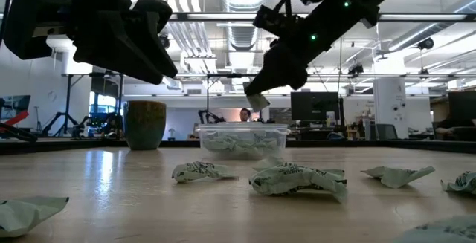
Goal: Pick and place Stevia / Truvia into bins
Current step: Put the stevia packet into the bottom transparent container
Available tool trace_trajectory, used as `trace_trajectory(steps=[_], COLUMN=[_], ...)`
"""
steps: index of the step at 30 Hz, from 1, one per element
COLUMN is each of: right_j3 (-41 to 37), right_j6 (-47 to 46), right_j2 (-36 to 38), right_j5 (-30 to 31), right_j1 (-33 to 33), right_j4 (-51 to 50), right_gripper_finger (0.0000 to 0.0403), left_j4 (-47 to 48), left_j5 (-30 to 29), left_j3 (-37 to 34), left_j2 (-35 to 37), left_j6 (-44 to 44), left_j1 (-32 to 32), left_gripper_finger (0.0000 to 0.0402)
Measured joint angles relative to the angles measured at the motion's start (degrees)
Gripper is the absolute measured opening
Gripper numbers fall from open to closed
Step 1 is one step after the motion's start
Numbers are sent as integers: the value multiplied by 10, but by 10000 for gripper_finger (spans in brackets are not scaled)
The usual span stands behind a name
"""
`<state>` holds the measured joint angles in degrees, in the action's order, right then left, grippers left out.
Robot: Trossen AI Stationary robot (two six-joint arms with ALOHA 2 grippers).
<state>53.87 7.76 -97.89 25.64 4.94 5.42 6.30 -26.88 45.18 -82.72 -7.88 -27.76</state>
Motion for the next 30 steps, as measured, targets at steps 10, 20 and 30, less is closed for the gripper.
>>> trace_trajectory(steps=[10, 20, 30], right_j3=[0, 0, 0], right_j6=[-5, -34, -8], right_j2=[-4, -4, -2], right_j5=[-19, -22, -22], right_j1=[-1, -3, 2], right_j4=[1, 1, -9], right_gripper_finger=[18, 72, 167], left_j4=[0, 0, -4], left_j5=[0, 0, 46], left_j3=[-2, -3, -4], left_j2=[0, 0, -3], left_j6=[0, 0, 32], left_j1=[0, 0, 0], left_gripper_finger=[121, 121, 121])
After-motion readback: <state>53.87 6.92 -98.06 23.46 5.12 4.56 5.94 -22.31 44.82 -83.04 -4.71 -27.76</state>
